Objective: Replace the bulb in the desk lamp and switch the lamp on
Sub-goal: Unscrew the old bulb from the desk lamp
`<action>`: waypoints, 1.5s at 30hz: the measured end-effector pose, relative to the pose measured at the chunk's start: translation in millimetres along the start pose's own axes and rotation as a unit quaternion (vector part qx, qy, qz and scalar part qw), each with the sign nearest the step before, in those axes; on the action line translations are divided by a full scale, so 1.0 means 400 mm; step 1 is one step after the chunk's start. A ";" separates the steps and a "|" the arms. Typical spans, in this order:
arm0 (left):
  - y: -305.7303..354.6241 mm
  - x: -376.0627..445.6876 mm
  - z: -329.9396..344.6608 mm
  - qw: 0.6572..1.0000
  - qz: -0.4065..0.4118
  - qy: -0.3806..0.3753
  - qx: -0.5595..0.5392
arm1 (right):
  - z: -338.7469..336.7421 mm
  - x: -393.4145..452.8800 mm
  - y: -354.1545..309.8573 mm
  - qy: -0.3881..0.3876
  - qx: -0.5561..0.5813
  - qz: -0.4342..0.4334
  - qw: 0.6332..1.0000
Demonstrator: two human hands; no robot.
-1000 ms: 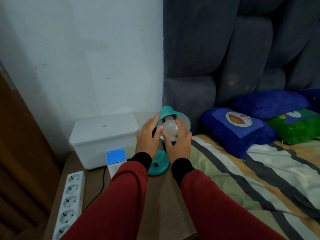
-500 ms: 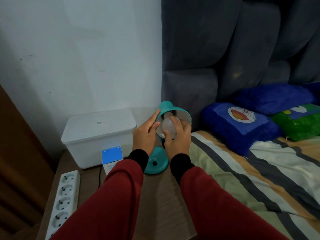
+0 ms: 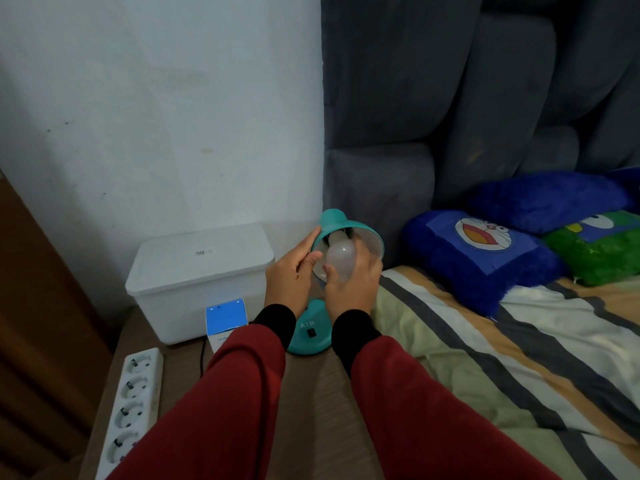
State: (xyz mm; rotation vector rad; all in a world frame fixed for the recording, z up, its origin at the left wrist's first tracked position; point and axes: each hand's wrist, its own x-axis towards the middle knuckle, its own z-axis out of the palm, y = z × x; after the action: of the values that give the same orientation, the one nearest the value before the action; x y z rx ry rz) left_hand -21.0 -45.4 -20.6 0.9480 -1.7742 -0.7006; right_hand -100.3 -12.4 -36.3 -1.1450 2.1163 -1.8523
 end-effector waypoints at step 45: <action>0.013 -0.003 0.001 0.999 -0.028 -0.012 -0.013 | -0.026 0.004 -0.014 -0.024 0.064 0.060 0.996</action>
State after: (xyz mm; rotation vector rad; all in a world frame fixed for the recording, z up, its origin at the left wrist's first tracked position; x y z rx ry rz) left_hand -22.7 -41.8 -17.3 0.9797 -1.7605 -0.7717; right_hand -104.3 -5.0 -28.0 -1.0003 1.9634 -1.8569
